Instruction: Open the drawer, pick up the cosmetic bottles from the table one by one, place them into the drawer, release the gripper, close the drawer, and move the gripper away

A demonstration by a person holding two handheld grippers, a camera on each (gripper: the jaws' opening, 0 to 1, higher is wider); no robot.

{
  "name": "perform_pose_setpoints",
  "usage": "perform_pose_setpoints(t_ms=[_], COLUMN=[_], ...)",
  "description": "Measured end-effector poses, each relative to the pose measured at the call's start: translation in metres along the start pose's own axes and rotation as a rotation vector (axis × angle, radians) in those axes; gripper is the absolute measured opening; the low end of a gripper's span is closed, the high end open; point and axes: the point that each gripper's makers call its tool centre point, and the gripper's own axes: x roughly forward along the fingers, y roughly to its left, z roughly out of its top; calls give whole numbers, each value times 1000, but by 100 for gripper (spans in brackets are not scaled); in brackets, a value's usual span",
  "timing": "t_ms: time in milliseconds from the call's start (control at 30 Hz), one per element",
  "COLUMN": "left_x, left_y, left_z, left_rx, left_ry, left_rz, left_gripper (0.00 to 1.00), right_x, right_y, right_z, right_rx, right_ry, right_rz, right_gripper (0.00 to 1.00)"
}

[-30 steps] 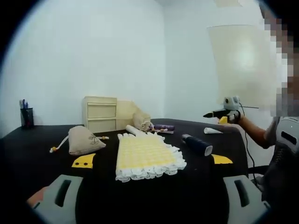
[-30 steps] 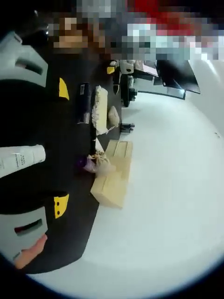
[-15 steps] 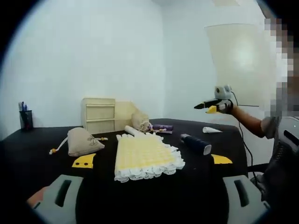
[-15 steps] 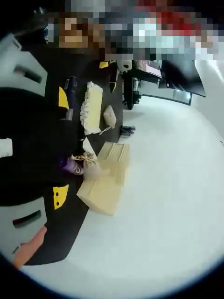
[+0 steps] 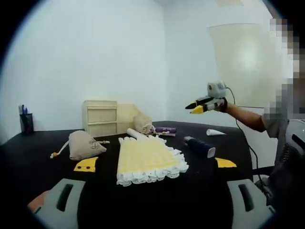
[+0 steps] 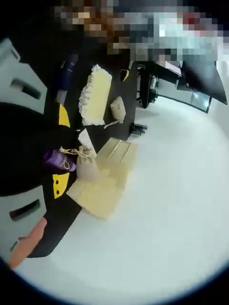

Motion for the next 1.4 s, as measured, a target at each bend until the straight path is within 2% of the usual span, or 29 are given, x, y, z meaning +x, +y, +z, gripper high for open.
perform_pose_setpoints(t_ms=[133, 367, 667, 800, 1033, 1400], left_x=[0, -1, -1, -1, 0, 0], left_y=[1, 5, 4, 3, 2, 2], left_z=[0, 1, 1, 1, 0, 0], left_rx=[-1, -3, -7, -9, -6, -8], left_ry=[3, 0, -1, -1, 2, -2], left_rz=[1, 5, 9, 9, 9, 9], left_gripper=[90, 90, 89, 89, 89, 89], right_x=[21, 59, 100, 111, 136, 158], right_y=[4, 4, 6, 9, -9, -2], right_z=[1, 3, -12, -16, -20, -26], right_rx=[-81, -143, -204, -208, -246, -318], right_ry=[38, 65, 124, 138, 156, 174], right_rz=[6, 5, -24, -33, -44, -65], right_gripper=[26, 20, 15, 15, 15, 15])
